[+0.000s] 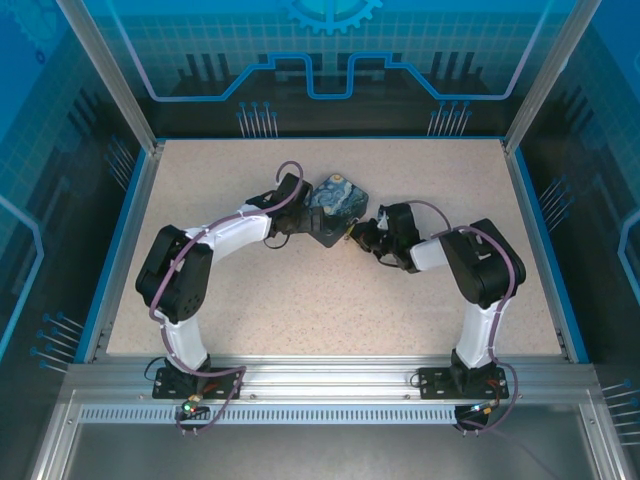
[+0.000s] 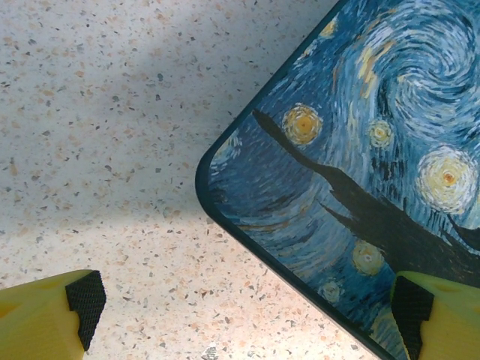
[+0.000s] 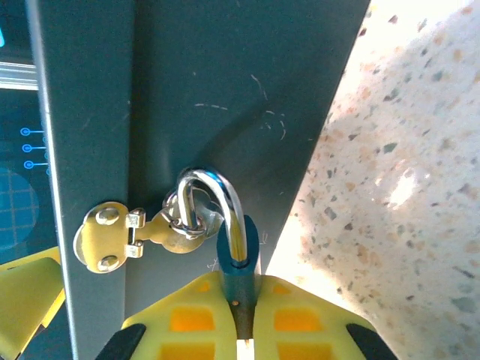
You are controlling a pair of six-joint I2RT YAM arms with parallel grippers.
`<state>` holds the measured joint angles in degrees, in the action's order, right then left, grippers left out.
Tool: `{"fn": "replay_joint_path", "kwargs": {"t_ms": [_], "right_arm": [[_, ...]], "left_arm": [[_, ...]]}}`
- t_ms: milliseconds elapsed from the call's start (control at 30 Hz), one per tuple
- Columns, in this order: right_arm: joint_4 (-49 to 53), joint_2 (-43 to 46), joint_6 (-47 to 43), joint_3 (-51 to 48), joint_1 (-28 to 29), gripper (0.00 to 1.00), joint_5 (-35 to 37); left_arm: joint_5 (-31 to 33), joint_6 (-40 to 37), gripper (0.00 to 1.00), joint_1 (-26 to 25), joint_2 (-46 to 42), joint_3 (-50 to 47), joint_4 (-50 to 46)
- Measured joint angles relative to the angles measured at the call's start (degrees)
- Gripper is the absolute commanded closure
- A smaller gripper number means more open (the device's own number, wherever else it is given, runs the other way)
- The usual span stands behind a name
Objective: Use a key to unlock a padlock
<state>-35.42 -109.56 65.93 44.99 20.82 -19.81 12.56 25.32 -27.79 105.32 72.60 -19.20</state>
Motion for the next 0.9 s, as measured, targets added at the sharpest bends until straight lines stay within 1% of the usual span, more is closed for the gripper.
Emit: {"fn": "replay_joint_path", "kwargs": {"t_ms": [100,367,567,733,900], "right_arm": [[2.16,0.00,-2.23,0.96,-1.27,1.00,-1.75],[12.66,0.04,-12.37,5.27,-4.39,1.00,-6.10],[22.99,0.04,-19.98,9.77,-5.20,1.00,-6.56],[31.63,0.07,-25.68,13.62,-5.35,1.00,-5.31],[33.90,0.28,-27.58,14.36,-5.73,1.00,-5.38]], "left_arm": [[-0.33,0.00,0.01,-0.15,0.02,0.00,0.00],[-0.94,0.00,0.01,-0.20,0.04,0.00,0.02],[-1.53,0.00,0.01,-0.22,0.39,0.22,0.22],[-1.95,0.00,0.01,-0.24,0.72,0.72,0.15],[-2.47,0.00,0.01,-0.24,0.94,0.87,0.20]]}}
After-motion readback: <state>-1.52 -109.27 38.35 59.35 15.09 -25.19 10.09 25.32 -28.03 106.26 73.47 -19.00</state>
